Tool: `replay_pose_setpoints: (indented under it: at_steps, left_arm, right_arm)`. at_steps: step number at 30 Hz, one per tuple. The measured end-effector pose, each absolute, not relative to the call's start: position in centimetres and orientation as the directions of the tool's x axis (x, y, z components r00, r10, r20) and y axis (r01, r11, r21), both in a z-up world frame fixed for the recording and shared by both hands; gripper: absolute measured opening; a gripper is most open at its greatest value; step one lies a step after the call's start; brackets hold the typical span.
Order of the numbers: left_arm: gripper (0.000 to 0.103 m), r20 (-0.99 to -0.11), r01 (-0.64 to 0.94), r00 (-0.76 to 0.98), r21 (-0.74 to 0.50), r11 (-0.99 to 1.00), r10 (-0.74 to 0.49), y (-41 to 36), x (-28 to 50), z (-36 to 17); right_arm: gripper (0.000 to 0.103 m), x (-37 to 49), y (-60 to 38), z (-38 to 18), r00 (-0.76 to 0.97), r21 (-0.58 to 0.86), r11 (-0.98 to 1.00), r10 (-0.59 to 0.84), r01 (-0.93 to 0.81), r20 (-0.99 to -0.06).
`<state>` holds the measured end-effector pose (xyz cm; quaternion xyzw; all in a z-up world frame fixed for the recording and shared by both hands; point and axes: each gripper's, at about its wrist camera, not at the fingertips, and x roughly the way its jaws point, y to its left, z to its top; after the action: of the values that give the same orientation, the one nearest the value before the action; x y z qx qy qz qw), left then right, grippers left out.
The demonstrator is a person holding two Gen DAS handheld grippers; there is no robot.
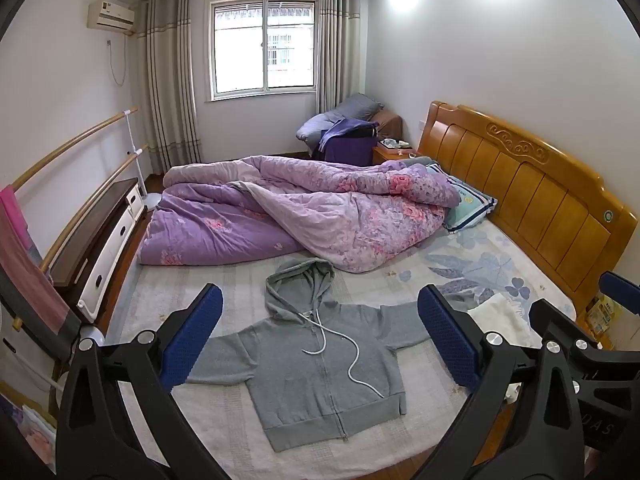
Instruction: Fold large clothes
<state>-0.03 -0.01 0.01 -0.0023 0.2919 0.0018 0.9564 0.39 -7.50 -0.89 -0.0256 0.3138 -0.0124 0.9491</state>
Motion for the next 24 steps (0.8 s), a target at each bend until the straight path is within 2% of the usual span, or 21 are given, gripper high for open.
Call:
replay_pose_setpoints:
  at_steps: [24]
  left_arm:
    - [0.098,-0.566,-0.003,0.825,-0.004,1.0,0.0,-0.01,-0.04,0.03]
  right_arm:
    - [0.095,0.39,-7.45,-1.07,0.799,-0.059,0.998,-0.041,0.007,-0.599]
